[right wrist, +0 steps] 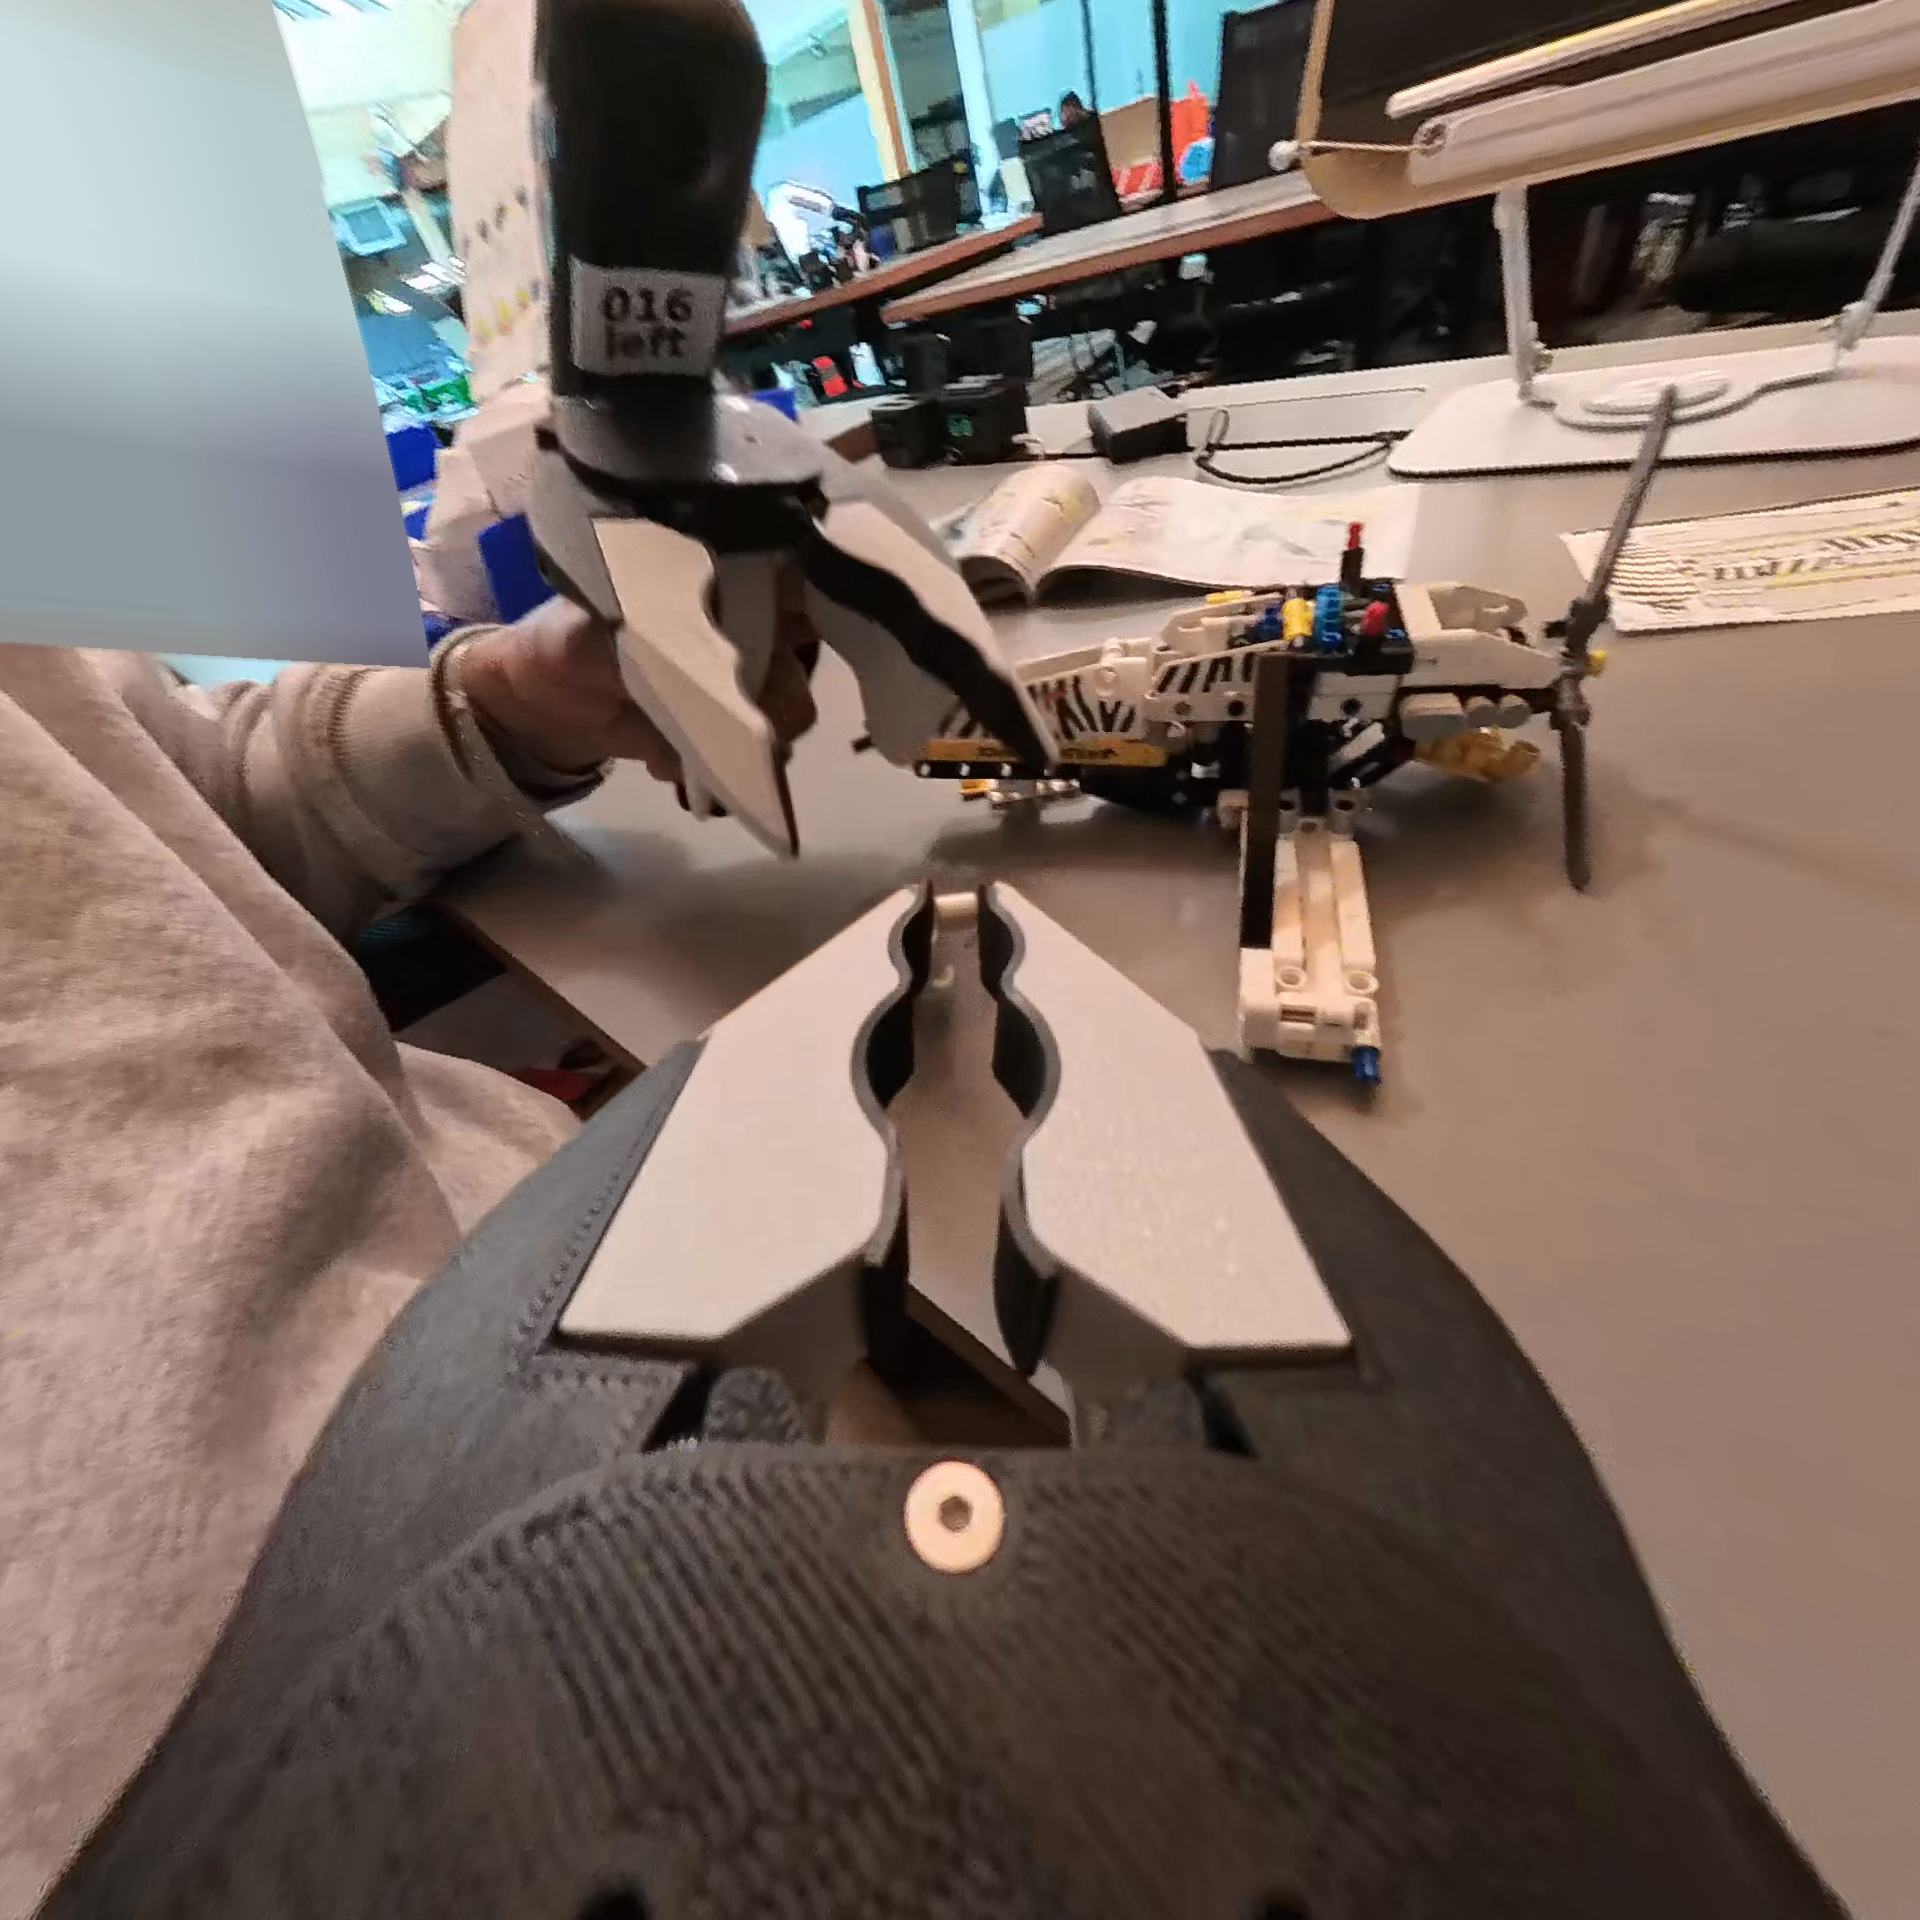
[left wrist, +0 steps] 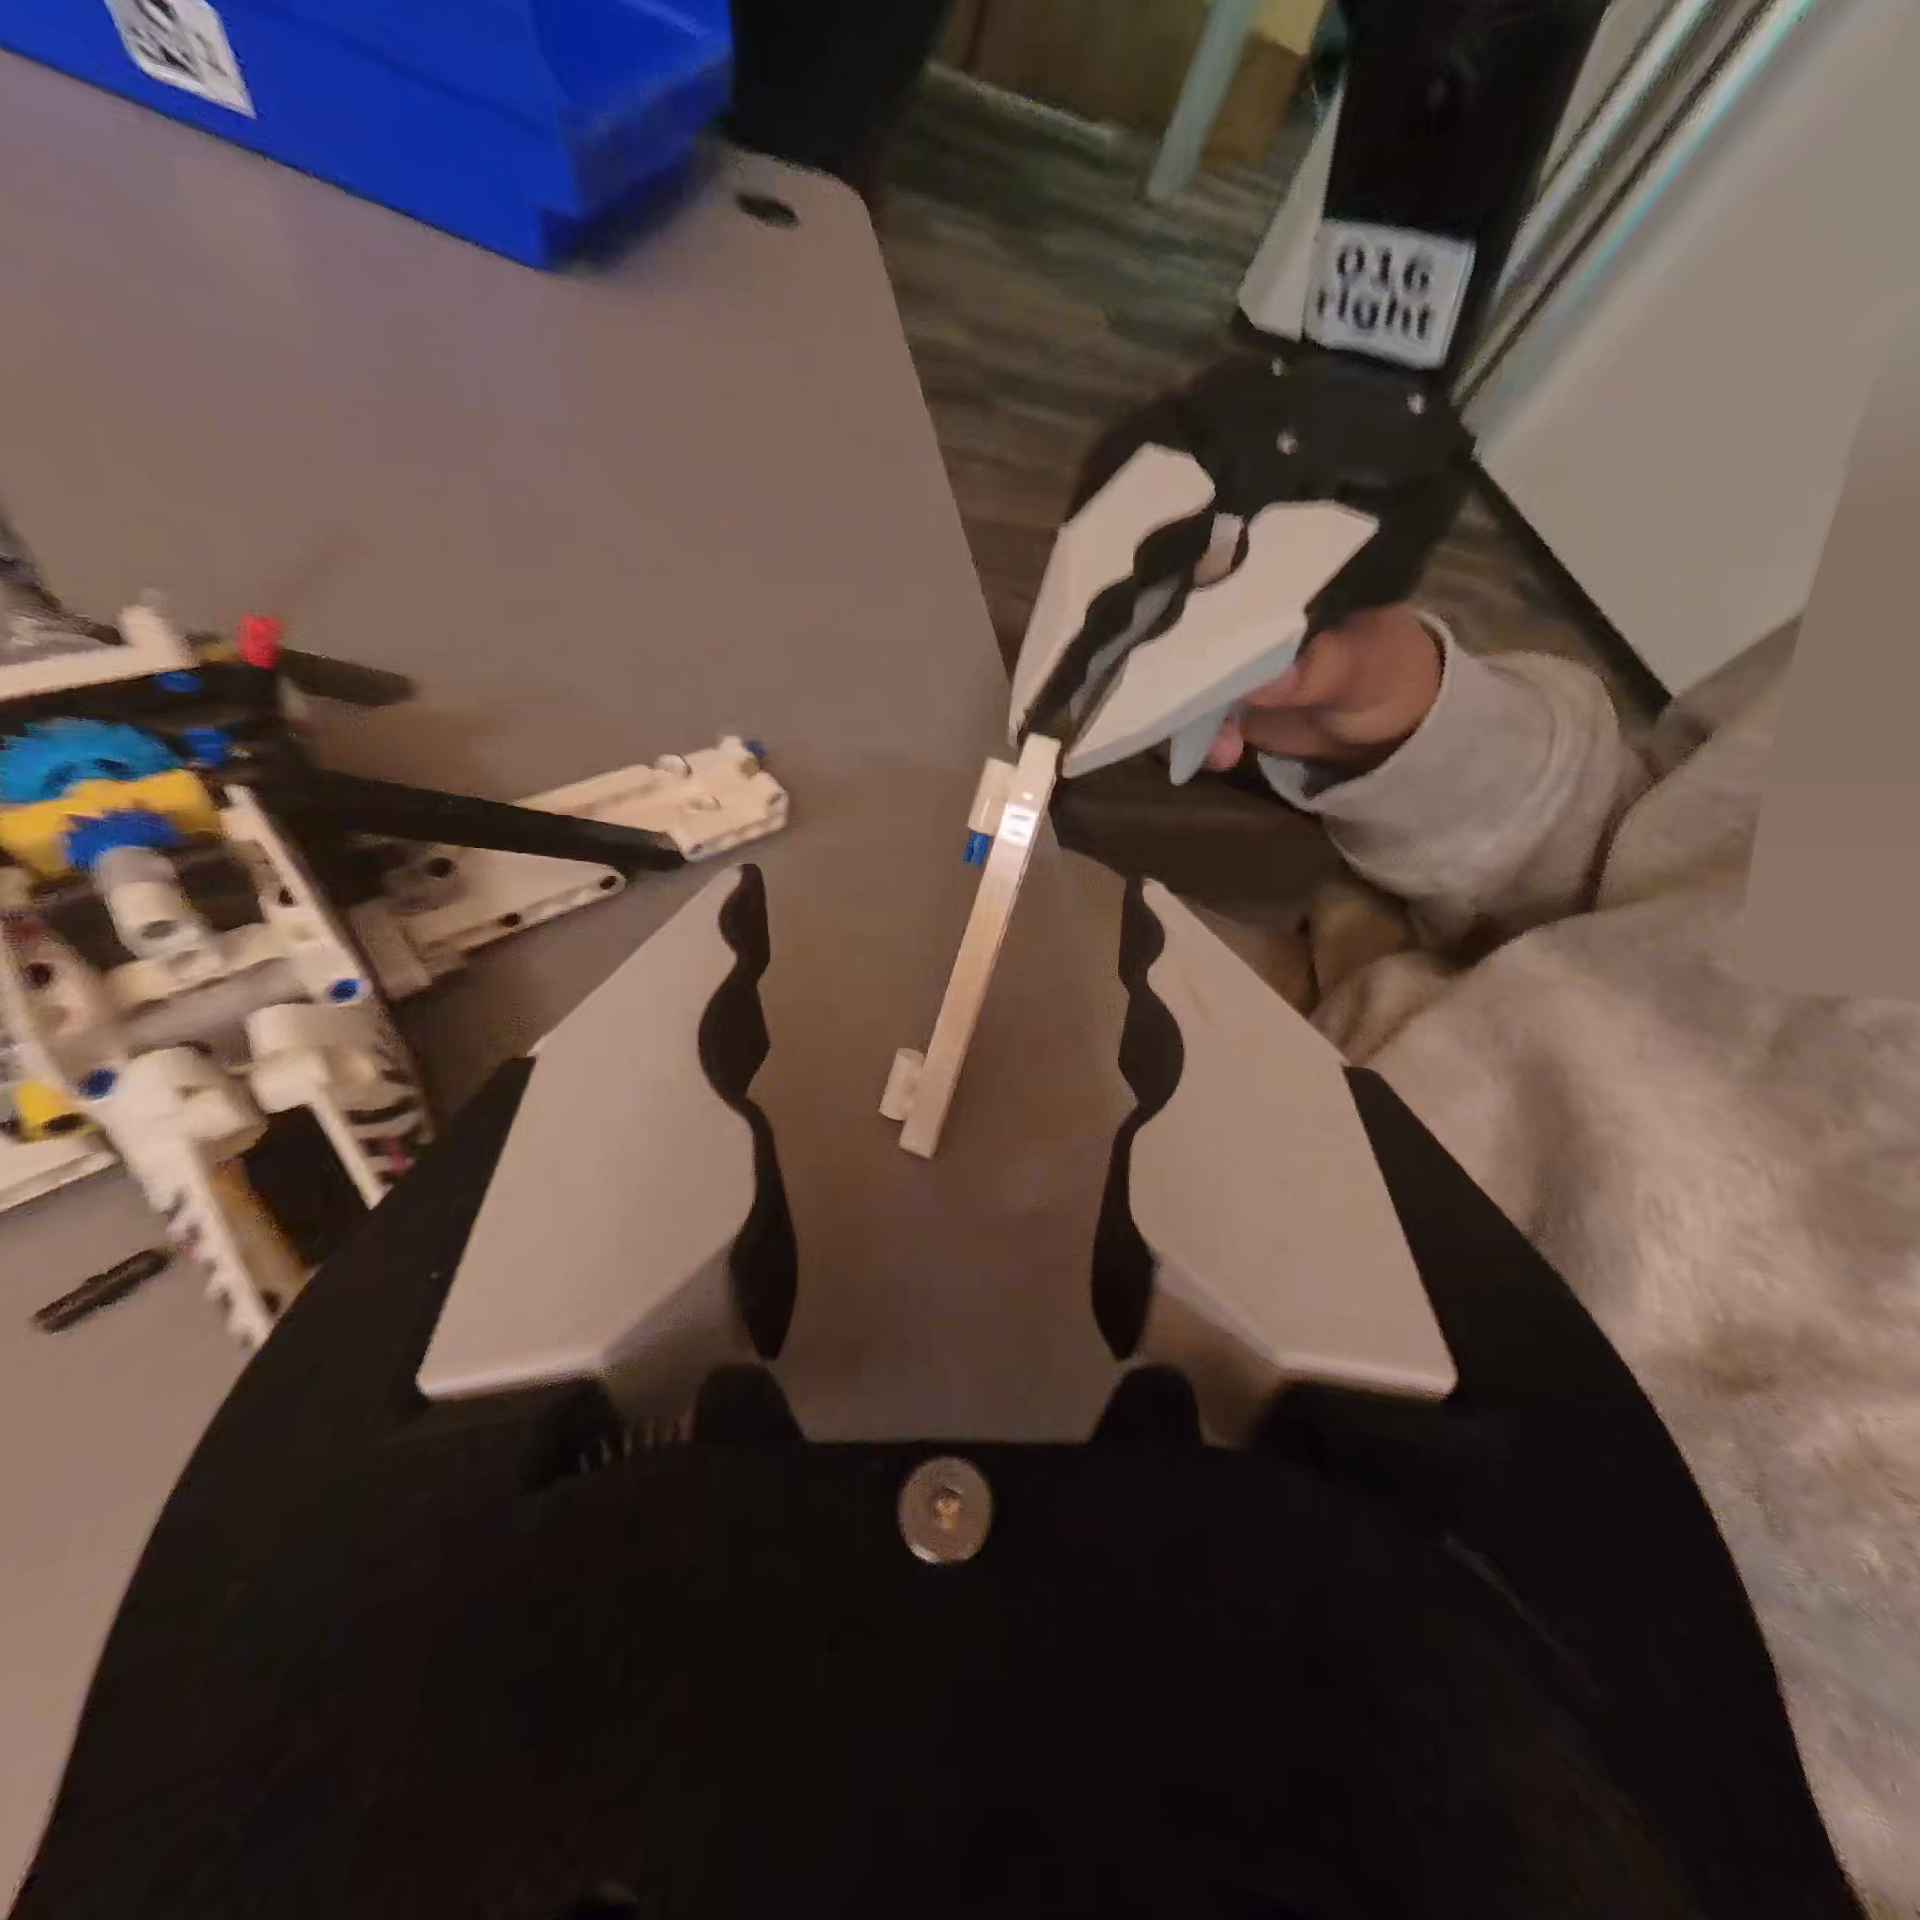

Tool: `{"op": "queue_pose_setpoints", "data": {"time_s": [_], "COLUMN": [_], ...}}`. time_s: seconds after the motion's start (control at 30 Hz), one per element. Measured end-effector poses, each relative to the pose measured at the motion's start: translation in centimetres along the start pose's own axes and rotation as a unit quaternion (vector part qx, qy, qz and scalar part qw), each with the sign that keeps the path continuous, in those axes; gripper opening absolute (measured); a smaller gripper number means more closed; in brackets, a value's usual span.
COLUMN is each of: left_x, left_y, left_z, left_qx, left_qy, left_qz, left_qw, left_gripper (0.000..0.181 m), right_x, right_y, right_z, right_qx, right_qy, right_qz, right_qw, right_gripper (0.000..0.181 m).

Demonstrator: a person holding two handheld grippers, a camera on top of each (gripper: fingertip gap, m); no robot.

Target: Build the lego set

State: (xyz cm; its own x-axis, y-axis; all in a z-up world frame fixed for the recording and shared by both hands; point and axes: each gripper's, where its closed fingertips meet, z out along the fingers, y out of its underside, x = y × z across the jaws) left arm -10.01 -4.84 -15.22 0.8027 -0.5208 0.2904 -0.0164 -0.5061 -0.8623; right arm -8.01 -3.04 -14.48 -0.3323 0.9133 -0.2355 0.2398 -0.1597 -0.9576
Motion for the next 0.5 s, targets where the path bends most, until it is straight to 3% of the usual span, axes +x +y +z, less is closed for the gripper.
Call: {"op": "queue_pose_setpoints", "data": {"time_s": [0.13,0.27,0.37,0.5], "left_x": [1.0,1.5,1.6,1.8], "left_y": [2.0,2.9,3.0,1.5], "left_z": [1.5,2.3,2.6,2.0], "left_qx": [-0.056,-0.078,-0.074,-0.026], "left_qy": [0.004,0.003,0.008,0.043], "left_qz": [0.02,0.03,0.018,-0.042], "left_qw": [0.998,0.997,0.997,0.998], "left_gripper": [0.064,0.047,0.01,0.009], "right_x": [-0.9,-1.1,-1.4,-1.3], "right_y": [-0.7,-0.8,-1.0,-2.2], "right_z": [0.4,1.1,1.6,1.6], "right_qx": [0.016,0.014,0.018,0.056], "right_qy": [-0.031,-0.033,-0.036,-0.022], "right_qz": [0.0,-0.004,0.0,0.0], "right_qw": [0.999,0.999,0.999,0.998], "right_gripper": [0.006,0.006,0.005,0.007]}}
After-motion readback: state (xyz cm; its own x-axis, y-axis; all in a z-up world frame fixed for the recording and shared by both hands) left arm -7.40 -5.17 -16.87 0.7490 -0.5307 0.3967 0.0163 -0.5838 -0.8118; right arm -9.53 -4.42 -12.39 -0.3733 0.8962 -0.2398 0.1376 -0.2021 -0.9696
